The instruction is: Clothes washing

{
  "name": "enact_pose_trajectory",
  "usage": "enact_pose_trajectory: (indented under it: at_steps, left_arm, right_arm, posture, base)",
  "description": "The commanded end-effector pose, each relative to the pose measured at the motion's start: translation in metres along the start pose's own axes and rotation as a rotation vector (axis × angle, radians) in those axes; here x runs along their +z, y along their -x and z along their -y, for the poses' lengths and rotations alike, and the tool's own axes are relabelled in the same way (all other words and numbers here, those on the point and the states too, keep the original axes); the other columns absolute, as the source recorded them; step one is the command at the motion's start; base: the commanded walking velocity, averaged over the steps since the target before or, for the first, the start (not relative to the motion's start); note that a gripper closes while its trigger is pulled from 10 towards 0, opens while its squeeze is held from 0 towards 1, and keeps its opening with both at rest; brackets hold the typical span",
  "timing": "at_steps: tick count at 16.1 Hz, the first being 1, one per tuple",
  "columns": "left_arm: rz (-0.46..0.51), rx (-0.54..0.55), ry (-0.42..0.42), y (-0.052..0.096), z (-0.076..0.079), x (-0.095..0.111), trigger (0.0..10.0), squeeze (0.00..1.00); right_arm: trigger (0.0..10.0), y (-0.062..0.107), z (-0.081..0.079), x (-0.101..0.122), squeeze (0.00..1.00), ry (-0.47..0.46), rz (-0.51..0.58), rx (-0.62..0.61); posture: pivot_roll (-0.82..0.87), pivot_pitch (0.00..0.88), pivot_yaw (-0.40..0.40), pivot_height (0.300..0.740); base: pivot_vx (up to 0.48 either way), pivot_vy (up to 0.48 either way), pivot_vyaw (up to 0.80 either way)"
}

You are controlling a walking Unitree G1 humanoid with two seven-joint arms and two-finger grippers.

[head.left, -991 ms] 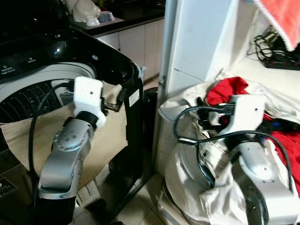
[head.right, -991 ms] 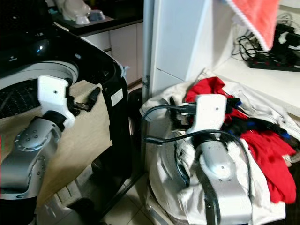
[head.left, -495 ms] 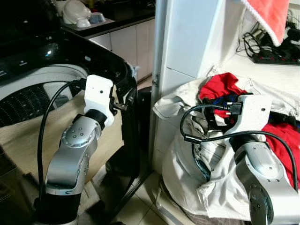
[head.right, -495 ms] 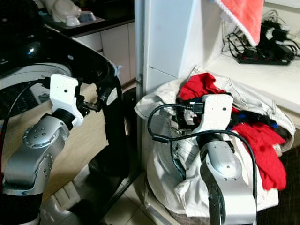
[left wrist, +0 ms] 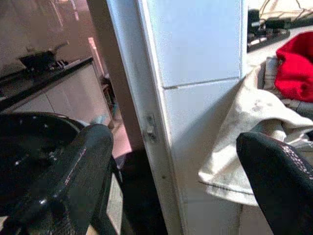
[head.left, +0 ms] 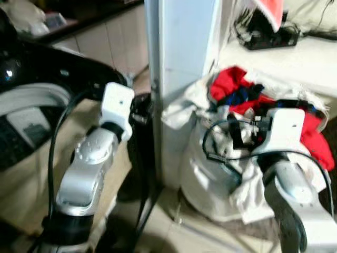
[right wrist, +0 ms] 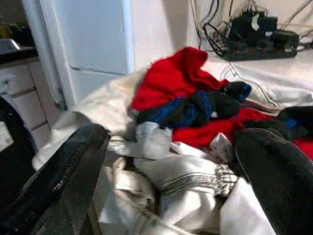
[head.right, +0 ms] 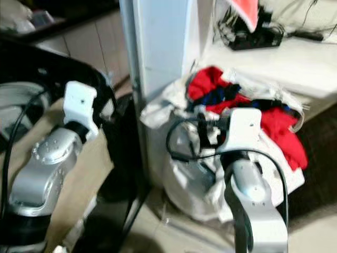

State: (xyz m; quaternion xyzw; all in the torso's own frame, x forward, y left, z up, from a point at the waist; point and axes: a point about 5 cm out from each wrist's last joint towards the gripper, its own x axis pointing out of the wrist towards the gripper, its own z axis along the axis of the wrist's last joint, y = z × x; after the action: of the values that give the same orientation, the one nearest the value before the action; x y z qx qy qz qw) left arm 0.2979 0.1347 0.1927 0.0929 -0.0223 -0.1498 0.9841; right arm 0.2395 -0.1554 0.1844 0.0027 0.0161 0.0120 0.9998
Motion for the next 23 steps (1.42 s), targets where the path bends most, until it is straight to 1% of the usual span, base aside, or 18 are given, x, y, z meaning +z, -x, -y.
enact_pose_trajectory:
  at_steps: [1,3,6,8,11,18,19,21,23]
  left_arm:
    - [0.004,0.005,0.0,-0.0006,-0.0012,0.0016,10.0,0.0]
    - [0.005,0.013,0.044,-0.0011,-0.0012,0.0027,10.0,0.0]
    - [0.005,0.024,0.038,-0.0017,-0.0018,0.0022,10.0,0.0]
    - [0.015,0.017,-0.007,-0.0023,-0.0012,0.0035,10.0,0.0]
    - [0.02,0.001,0.008,-0.0022,0.0005,0.0041,10.0,0.0]
    - [0.022,-0.003,0.015,-0.002,0.0013,0.005,10.0,0.0]
    - [0.02,0.002,0.022,-0.0018,0.0006,0.0047,10.0,0.0]
    - [0.013,0.023,0.026,0.0004,-0.0001,0.0027,10.0,0.0]
    - [0.012,0.044,0.031,0.0029,-0.0022,0.0018,10.0,0.0]
  right_arm:
    - [10.0,-0.0001,0.0005,0.002,0.0,-0.003,0.003,-0.001]
    - [10.0,-0.0004,0.0003,0.0015,0.0,-0.002,0.001,0.001]
    - [10.0,-0.0008,0.0011,0.0008,0.0,0.008,-0.002,0.001]
    - [10.0,-0.0014,0.0022,0.0011,0.0,0.009,0.001,-0.001]
    - [10.0,-0.0019,0.0029,0.001,0.0,0.002,0.004,-0.008]
    - [10.0,0.0003,0.0043,-0.003,0.0,-0.001,-0.008,-0.023]
    - [10.0,0.0001,0.0041,-0.0025,0.0,0.013,-0.008,-0.02]
    - [10.0,-0.0013,0.0018,0.0,0.0,0.092,-0.004,0.031]
    - [10.0,-0.0019,0.0012,0.0006,0.0,0.101,-0.002,0.045]
  posture:
    - [-0.12,0.0,0.03,0.74]
    - [-0.11,0.0,0.032,0.74]
    - [-0.11,0.0,0.031,0.74]
    - [-0.11,0.0,0.031,0.74]
    - [-0.12,0.0,0.034,0.74]
    - [-0.12,0.0,0.04,0.74]
    - [-0.12,0.0,0.041,0.74]
    - [-0.12,0.0,0.035,0.74]
    - [-0.12,0.0,0.033,0.74]
  base:
    - [0.0,-0.48,0.0]
    - [0.0,0.0,0.0]
    - [0.0,0.0,0.0]
    - [0.0,0.0,0.0]
    - [0.0,0.0,0.0]
    - [0.307,0.0,0.0]
    - [0.319,0.0,0.0]
    - [0.317,0.0,0.75]
    - [0.317,0.0,0.8]
